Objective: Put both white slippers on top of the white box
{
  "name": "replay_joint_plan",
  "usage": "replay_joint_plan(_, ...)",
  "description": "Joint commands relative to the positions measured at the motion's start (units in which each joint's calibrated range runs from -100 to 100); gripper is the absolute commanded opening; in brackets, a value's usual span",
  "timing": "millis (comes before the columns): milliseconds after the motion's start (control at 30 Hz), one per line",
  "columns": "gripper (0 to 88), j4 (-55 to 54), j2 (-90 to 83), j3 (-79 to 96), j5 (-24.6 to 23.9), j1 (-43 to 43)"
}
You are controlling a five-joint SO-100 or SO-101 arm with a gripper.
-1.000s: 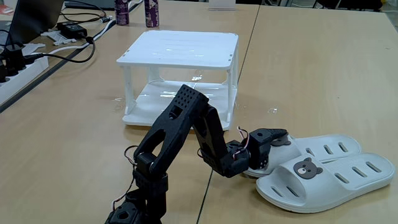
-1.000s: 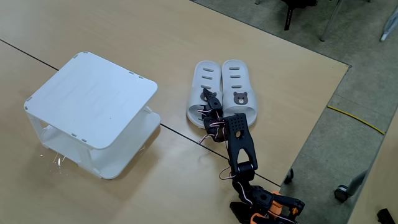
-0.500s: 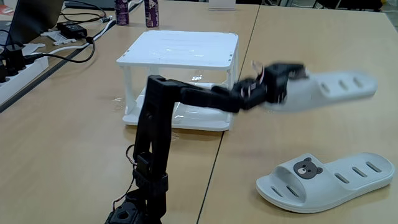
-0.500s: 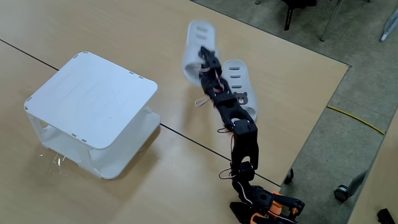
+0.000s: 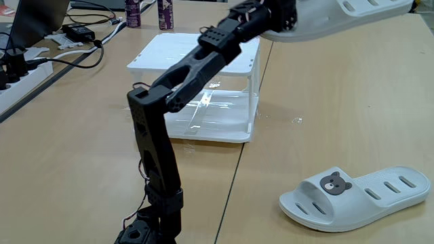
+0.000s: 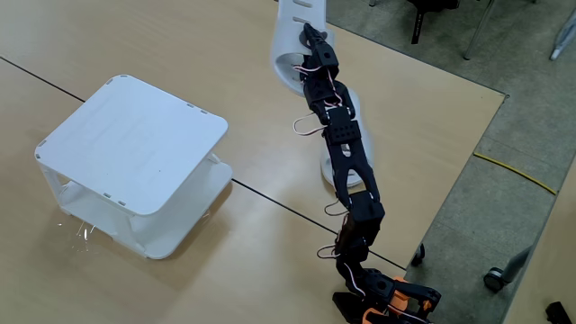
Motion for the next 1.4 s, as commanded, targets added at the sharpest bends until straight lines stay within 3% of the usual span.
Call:
replay_joint_plan(0, 0.8, 0.9, -8.7, -6.6, 0.4, -0.2)
replay_joint_plan(133, 0.8, 0.9, -8.3, -3.7, 0.4, -8.4)
replay_joint_plan(567, 0.8, 0.7, -8.3, 1.3, 0.4, -51.0)
replay_joint_plan(900, 0.8, 0.3, -0.2, -1.9, 0.4, -52.2)
replay_joint_plan(1367, 0.8, 0.4, 37.9, -45.6, 0.4, -46.4)
